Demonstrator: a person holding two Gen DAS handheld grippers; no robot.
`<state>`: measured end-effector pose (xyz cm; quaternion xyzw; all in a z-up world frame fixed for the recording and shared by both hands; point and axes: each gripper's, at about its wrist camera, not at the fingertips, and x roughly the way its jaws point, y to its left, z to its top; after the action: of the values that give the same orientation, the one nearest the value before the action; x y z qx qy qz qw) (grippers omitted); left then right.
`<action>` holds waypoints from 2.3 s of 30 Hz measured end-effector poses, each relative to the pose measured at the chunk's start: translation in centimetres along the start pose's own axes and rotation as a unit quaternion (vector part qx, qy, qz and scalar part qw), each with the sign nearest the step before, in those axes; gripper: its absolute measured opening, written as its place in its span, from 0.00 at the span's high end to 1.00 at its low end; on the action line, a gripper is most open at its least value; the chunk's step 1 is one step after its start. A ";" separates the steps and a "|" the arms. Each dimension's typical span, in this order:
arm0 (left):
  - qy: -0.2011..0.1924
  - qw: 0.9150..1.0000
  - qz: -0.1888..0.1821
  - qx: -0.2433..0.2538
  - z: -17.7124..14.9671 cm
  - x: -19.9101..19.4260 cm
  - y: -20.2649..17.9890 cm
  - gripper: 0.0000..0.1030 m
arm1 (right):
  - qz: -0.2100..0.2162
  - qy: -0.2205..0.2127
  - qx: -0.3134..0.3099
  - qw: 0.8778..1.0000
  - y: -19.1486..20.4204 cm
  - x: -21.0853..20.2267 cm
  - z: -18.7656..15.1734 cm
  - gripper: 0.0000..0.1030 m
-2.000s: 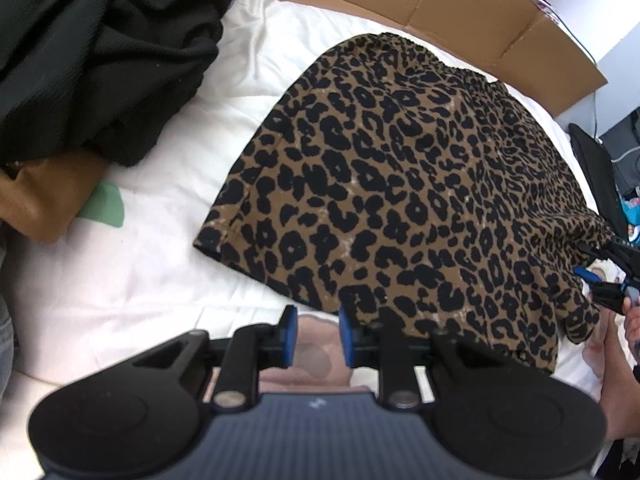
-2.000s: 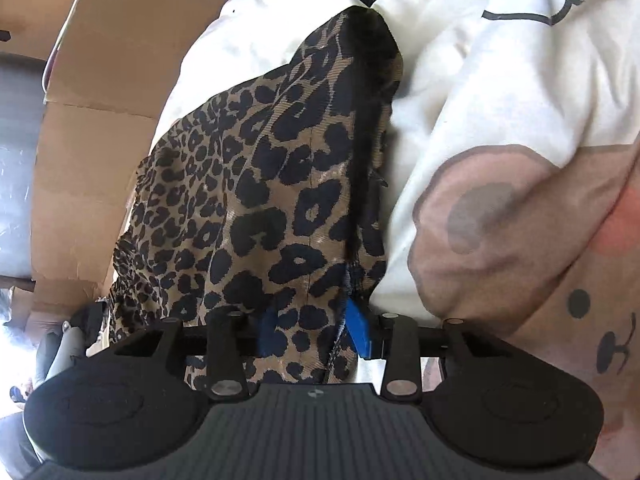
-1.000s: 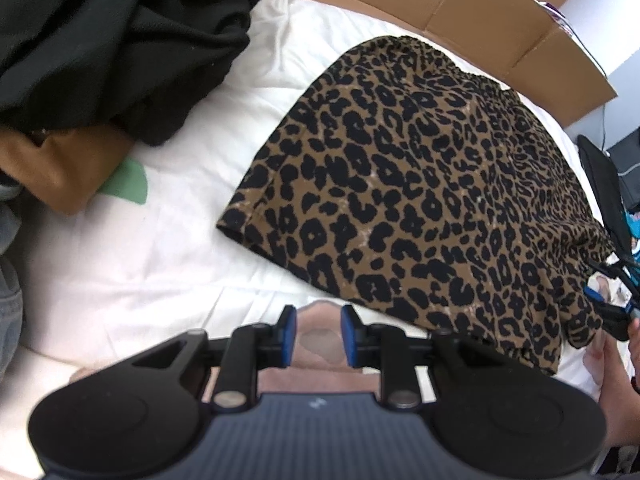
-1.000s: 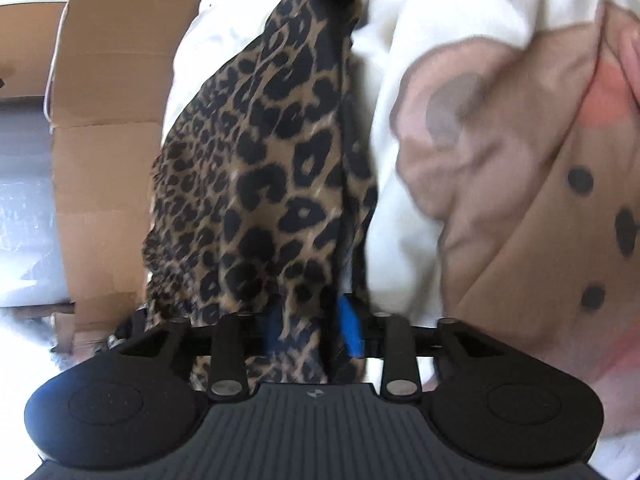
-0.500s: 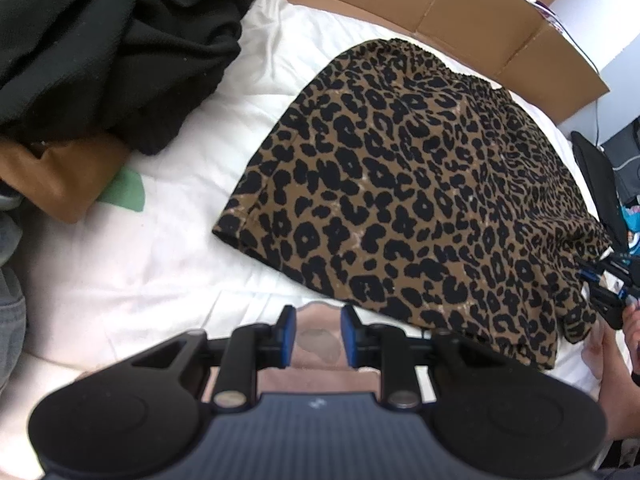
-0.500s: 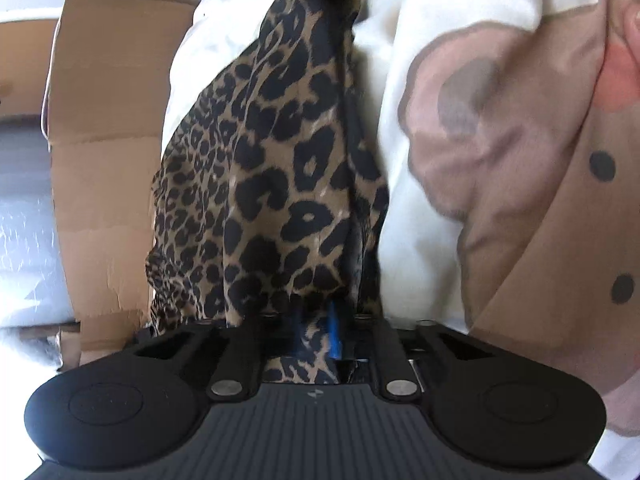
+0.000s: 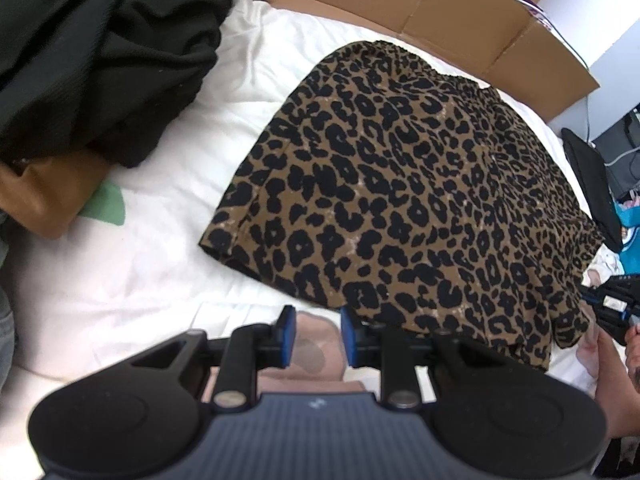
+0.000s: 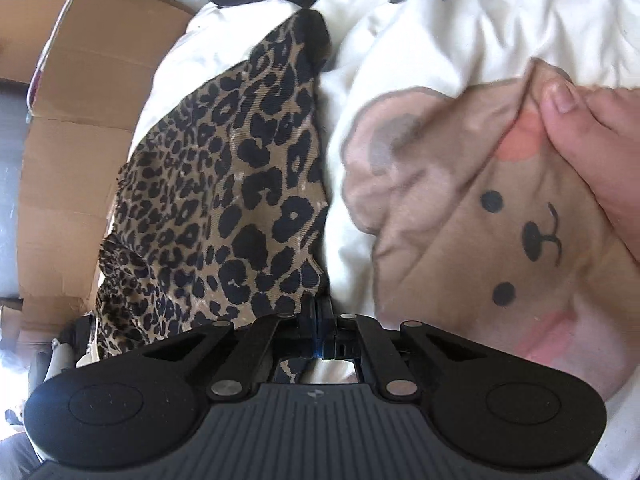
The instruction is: Fold clothes
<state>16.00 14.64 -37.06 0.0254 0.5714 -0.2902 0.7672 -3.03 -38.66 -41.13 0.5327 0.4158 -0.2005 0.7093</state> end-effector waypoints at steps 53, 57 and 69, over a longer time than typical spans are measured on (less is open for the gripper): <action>-0.026 0.997 -0.026 0.065 12.4 -10.4 -7.2 0.41 | -0.009 0.095 -0.439 0.893 23.5 -13.4 -2.5 0.28; -0.044 0.995 -0.016 0.086 14.1 -13.1 -8.7 0.27 | -0.028 0.081 -0.436 0.896 25.7 -17.1 -0.6 0.23; -0.049 0.992 0.034 0.108 19.1 -19.0 -12.1 0.26 | 0.033 0.051 -0.409 0.910 30.8 -25.3 5.6 0.18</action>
<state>23.38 5.41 -9.98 0.1132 0.4969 -0.3245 0.7968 6.97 -37.02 -2.12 0.2190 0.4792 0.0386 0.8491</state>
